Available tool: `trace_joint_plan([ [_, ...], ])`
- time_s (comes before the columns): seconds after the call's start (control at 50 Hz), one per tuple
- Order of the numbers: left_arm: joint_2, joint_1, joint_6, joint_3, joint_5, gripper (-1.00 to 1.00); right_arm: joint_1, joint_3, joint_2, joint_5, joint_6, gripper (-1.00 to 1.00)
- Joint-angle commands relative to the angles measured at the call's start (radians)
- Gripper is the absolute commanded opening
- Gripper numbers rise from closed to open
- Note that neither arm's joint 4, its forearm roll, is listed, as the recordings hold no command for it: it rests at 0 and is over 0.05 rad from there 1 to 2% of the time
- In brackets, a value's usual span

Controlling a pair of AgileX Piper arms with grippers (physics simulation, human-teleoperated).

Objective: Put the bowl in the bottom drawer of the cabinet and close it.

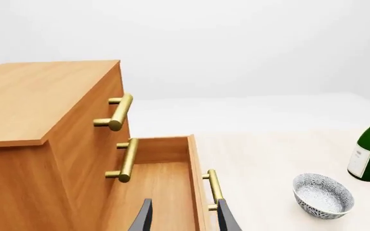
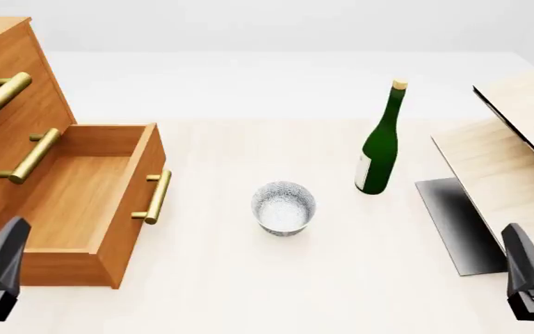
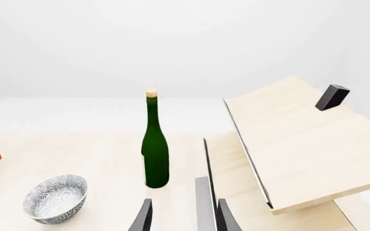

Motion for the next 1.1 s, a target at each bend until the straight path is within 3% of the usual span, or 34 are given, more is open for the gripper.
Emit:
trace_joint_plan([
  [0.02,0.033,-0.047,-0.024,-0.059,0.063,1.00,0.000,0.000,0.000,0.000,0.000,1.00],
  [0.2,0.020,-0.090,-0.010,-0.120,0.141,1.00,0.000,0.000,0.000,0.000,0.000,1.00],
  [1.1,0.326,-0.165,-0.004,-0.314,0.197,1.00,0.000,0.000,0.001,0.000,0.000,1.00],
])
